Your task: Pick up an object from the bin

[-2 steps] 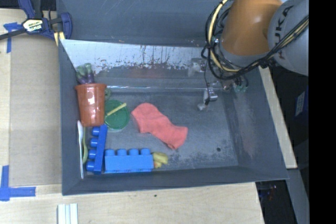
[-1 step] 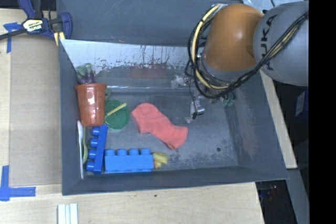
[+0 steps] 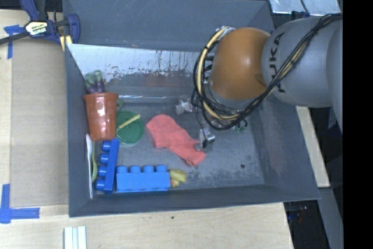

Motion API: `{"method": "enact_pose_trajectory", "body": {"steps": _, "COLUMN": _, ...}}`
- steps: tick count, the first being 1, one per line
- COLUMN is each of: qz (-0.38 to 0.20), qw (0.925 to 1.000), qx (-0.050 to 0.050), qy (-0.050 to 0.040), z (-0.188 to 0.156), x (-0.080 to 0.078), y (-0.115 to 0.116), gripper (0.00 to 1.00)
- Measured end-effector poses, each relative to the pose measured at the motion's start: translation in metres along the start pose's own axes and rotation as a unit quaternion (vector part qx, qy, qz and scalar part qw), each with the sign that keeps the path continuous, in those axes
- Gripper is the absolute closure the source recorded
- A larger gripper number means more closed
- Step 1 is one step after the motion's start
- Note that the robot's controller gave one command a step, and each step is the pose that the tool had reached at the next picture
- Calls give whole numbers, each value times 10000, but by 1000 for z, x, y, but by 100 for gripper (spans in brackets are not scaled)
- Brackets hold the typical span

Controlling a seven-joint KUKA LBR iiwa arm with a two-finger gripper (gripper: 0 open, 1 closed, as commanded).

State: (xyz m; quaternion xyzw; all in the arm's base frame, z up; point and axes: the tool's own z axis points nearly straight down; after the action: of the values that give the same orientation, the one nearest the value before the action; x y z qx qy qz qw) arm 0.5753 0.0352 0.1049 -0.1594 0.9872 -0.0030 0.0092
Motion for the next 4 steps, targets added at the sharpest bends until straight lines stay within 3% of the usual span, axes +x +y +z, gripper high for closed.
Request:
{"method": "enact_pose_trajectory", "body": {"steps": 1, "qz": 82, "qw": 10000, "qx": -6, "qy": -4, "z": 10, "x": 7, "y": 37, "gripper": 0}}
{"method": "enact_pose_trajectory", "body": {"steps": 2, "qz": 319, "qw": 9995, "qx": -2, "qy": -9, "z": 32, "x": 17, "y": 40, "gripper": 100}}
{"method": "enact_pose_trajectory", "body": {"steps": 3, "qz": 319, "qw": 9995, "qx": -2, "qy": -9, "z": 32, "x": 17, "y": 40, "gripper": 100}}
{"method": "enact_pose_trajectory", "body": {"steps": 4, "qz": 319, "qw": 9995, "qx": -6, "qy": 28, "z": -32, "x": 19, "y": 47, "gripper": 100}}
